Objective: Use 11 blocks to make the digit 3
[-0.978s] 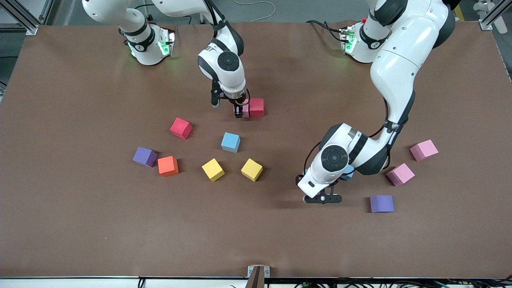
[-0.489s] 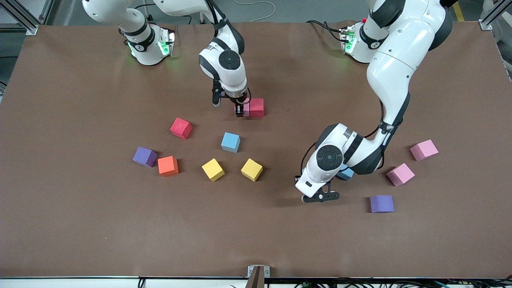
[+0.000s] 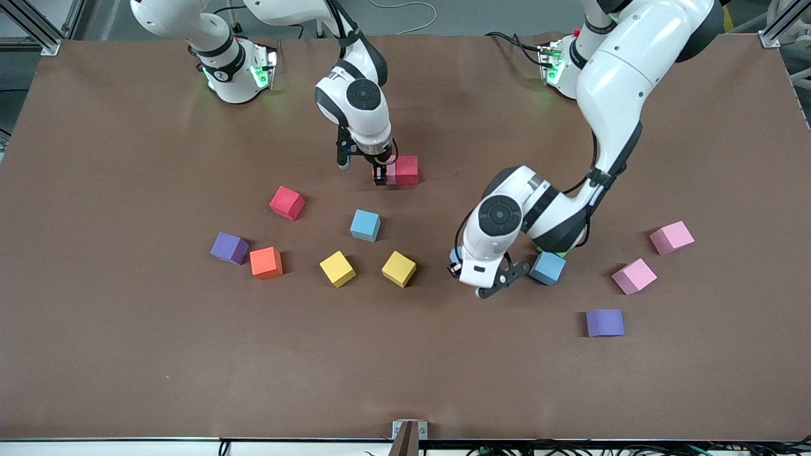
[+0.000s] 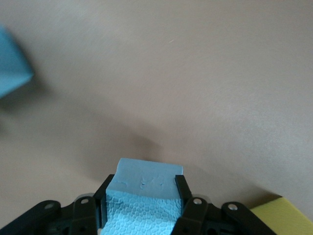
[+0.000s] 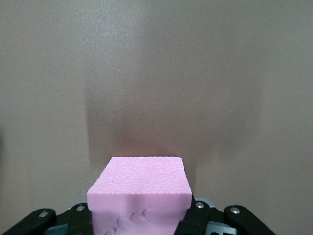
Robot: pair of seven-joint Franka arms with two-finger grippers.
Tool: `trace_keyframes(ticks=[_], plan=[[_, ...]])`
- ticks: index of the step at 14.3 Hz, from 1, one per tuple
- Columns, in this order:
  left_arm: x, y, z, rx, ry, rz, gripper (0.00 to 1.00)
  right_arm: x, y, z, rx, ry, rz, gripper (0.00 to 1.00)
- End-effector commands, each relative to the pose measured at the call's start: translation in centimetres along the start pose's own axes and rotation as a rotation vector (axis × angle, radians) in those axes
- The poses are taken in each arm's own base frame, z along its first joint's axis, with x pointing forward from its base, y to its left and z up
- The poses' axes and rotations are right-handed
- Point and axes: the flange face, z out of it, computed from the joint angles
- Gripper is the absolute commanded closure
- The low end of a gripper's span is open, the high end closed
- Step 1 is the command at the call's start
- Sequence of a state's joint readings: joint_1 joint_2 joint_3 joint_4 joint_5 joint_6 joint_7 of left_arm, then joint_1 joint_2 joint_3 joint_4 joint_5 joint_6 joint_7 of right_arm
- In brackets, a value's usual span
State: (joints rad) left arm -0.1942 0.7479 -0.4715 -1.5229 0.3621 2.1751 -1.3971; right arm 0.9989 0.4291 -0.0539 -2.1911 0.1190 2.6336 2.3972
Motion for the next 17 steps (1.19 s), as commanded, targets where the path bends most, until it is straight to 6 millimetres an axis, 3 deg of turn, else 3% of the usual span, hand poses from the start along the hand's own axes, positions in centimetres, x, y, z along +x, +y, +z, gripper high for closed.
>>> trace_keyframes(ticks=[1,2,3,7,11,12,14,17], plan=[[-2.9,-2.8,-1.4,0.034,0.033,-0.186,0.80,-0.4,0.3,0.4,0.000,-0.005,0.021,0.77],[-3.5,-3.4,-1.7,0.039,0.031,-0.259,0.80,-0.3,0.2,0.5,-0.001,-0.004,0.022,0.26],[-4.6,-3.9,-2.2,0.031,0.011,-0.341,0.80,-0.3,0.3,0.5,-0.003,-0.003,0.021,0.00],[-8.3,-6.5,-0.6,-0.060,-0.032,-0.605,0.80,-0.3,0.4,0.5,-0.009,0.005,0.011,0.00],[-12.3,-6.8,1.2,-0.012,-0.038,-0.858,0.80,-0.3,0.5,-0.2,-0.021,0.015,0.003,0.00],[-14.0,-7.0,1.6,0.003,-0.034,-0.894,0.80,-0.3,0.5,-0.6,-0.024,0.016,0.003,0.00],[-15.0,-7.1,1.9,0.010,-0.028,-1.000,0.80,-0.4,0.6,-2.0,-0.033,0.018,0.000,0.00],[-16.4,-7.2,2.2,0.029,-0.030,-1.021,0.80,-0.3,0.5,-4.8,-0.046,0.017,-0.011,0.00]])
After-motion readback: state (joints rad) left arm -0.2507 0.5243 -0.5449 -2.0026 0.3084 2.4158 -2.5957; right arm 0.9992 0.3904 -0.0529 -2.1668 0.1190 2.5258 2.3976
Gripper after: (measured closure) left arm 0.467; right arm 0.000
